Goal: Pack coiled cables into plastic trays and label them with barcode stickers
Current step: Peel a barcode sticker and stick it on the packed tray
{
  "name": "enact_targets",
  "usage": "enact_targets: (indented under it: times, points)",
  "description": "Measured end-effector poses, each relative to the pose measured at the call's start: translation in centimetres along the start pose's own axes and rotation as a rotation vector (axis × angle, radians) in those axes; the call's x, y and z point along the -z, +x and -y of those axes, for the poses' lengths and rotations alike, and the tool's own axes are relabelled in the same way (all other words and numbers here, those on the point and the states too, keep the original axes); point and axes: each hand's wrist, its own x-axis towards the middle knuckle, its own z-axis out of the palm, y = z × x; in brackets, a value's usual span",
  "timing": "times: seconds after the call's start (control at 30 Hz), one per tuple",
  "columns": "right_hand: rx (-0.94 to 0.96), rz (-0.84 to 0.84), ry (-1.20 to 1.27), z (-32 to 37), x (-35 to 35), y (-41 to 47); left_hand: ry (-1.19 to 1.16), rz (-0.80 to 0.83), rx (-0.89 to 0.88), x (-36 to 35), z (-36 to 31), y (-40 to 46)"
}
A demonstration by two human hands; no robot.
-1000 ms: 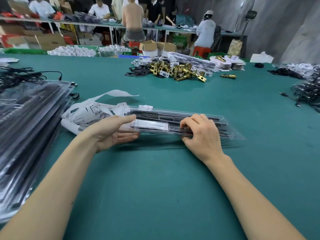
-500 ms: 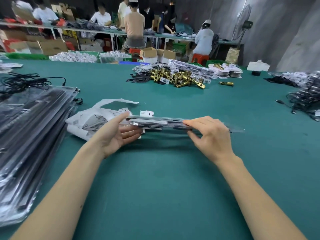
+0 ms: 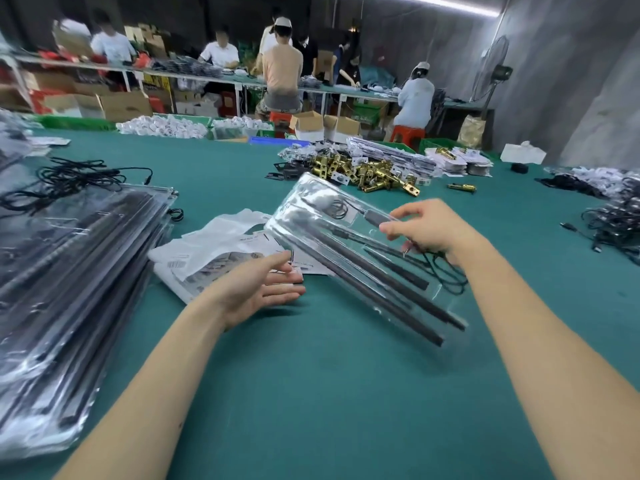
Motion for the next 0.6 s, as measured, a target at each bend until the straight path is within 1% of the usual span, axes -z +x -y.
enact_targets:
  times: [0.1, 0.17, 0.23, 0.27, 0.3, 0.33, 0.43, 0.5, 0.53, 0.6]
  points:
    - [-0.221, 0.042, 0.409, -2.5, -1.6, -0.7, 0.147, 0.095, 0.054, -0.6, 0.2, -0.3]
    - [-0.281, 0.095, 0.620, -3.5, -3.0, -1.5, 0.220, 0.212, 0.101, -1.0, 0.3, -0.5]
    - [-0.323, 0.153, 0.860, -4.2, -4.5, -2.6, 0.268, 0.337, 0.110, -1.4, 0.3, -0.7]
    - [-0.357, 0.157, 0.984, -4.3, -5.3, -3.2, 0.267, 0.365, 0.109, -1.4, 0.2, -0.8]
    - [-0.386, 0.128, 1.094, -4.5, -6.0, -3.8, 0.252, 0.345, 0.110, -1.4, 0.0, -0.9]
    - [-0.402, 0.079, 1.188, -4.6, -6.6, -4.2, 0.230, 0.277, 0.103, -1.3, -0.2, -1.0]
    - [-0.403, -0.053, 1.356, -5.0, -7.9, -5.2, 0.151, -0.003, 0.016, -0.6, -0.5, -0.7]
    - [-0.398, -0.119, 1.403, -5.1, -8.4, -5.9, 0.081, -0.095, -0.050, -0.2, -0.5, -0.4]
    - [-0.389, -0.146, 1.406, -5.1, -8.7, -6.2, 0.085, -0.125, -0.071, -0.2, -0.4, -0.3]
    - [-0.376, -0.183, 1.374, -5.1, -8.9, -7.4, 0.176, -0.157, -0.088, -0.5, 0.1, -0.1]
